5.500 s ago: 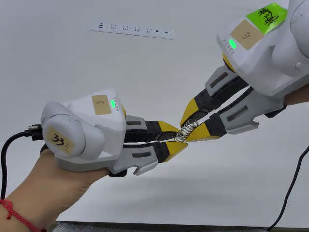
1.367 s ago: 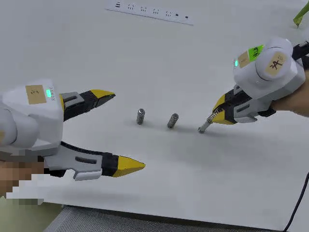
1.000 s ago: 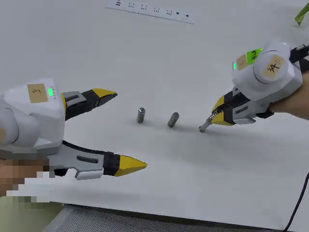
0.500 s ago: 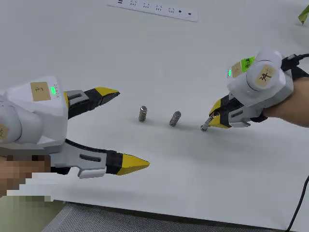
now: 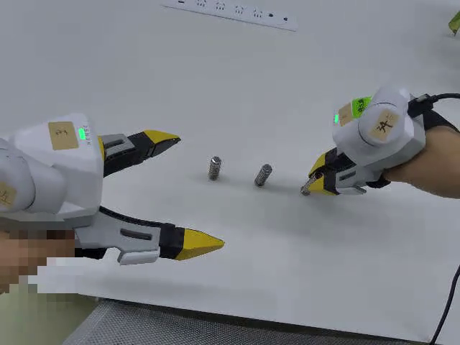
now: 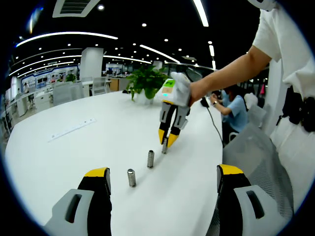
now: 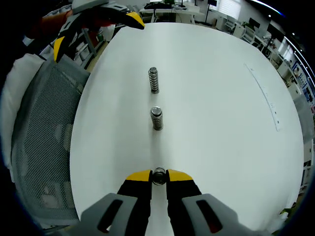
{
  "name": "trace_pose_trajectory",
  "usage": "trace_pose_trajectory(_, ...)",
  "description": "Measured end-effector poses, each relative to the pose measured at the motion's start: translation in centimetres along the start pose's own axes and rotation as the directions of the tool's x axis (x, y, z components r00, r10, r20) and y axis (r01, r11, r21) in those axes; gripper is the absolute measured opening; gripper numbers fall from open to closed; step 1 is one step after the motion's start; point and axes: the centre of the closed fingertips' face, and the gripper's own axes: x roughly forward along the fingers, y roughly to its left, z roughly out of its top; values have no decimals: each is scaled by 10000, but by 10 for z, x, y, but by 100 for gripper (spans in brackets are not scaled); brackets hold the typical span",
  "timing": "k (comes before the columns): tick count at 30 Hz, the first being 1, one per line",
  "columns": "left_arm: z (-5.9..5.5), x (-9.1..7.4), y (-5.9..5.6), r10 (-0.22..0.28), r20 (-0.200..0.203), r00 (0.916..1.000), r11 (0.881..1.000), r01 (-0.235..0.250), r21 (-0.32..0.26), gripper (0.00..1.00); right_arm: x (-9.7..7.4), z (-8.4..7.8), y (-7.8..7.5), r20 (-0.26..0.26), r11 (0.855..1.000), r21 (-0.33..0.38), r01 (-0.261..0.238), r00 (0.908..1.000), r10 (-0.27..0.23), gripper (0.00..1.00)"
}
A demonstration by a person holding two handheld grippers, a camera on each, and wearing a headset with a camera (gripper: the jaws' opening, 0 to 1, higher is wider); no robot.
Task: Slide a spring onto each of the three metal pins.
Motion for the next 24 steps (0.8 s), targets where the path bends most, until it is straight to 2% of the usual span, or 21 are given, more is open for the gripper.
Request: trace_pose_trajectory(24, 2, 0, -1, -10, -24, 10000, 10000, 10, -17, 89, 5, -2, 2, -110, 9999, -145, -16, 9999, 14, 13)
